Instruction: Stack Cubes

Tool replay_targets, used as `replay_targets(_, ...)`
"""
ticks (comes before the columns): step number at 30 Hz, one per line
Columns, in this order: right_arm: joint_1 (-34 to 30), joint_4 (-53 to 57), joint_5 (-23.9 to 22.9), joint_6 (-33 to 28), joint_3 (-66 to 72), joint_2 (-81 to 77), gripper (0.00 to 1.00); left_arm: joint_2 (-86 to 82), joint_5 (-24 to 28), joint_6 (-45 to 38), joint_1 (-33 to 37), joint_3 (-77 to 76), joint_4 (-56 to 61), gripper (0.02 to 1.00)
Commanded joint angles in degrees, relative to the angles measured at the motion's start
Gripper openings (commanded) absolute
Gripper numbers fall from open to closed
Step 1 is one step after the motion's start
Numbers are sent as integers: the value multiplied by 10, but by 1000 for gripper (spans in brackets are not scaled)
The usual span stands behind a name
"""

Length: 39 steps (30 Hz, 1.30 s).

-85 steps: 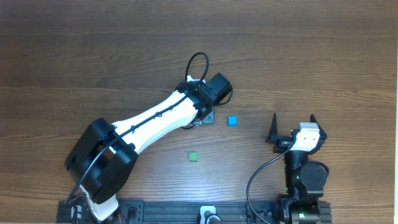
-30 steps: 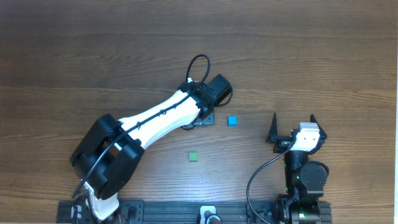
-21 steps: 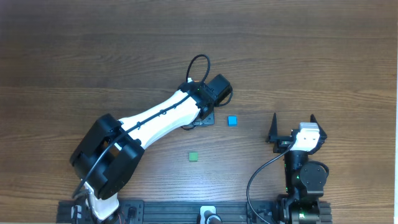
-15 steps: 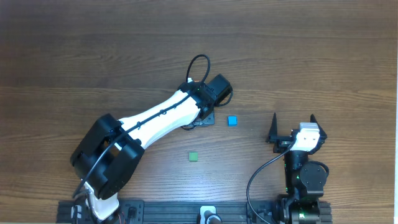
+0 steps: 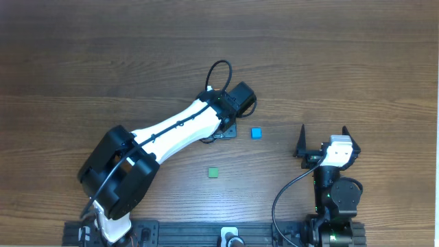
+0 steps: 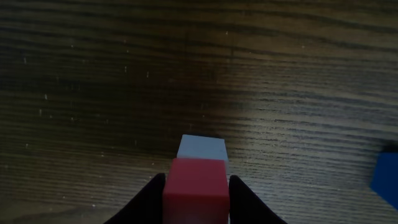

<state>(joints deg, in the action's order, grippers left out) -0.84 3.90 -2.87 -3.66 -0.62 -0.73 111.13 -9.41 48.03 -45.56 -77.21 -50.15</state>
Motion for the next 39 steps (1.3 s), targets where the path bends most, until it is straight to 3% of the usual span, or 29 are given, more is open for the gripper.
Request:
replay_targets(1, -3, 2, 5, -3, 3, 5, 991, 7, 4, 2, 5, -5, 2, 435)
replay_targets(5, -3, 2, 5, -3, 3, 5, 993, 6, 4, 2, 5, -5, 6, 590)
replay_targets(11, -3, 2, 5, -3, 3, 5, 991, -5, 3, 3, 5, -5, 26, 660)
replay_targets(15, -3, 2, 5, -3, 3, 5, 993, -16, -17, 2, 22, -40, 30, 763)
replay_targets(27, -3, 2, 5, -3, 3, 5, 993, 76, -19, -89, 113, -247, 20, 746)
replay_targets(39, -3, 2, 5, -3, 3, 5, 991, 179, 26, -104, 121, -257, 15, 700)
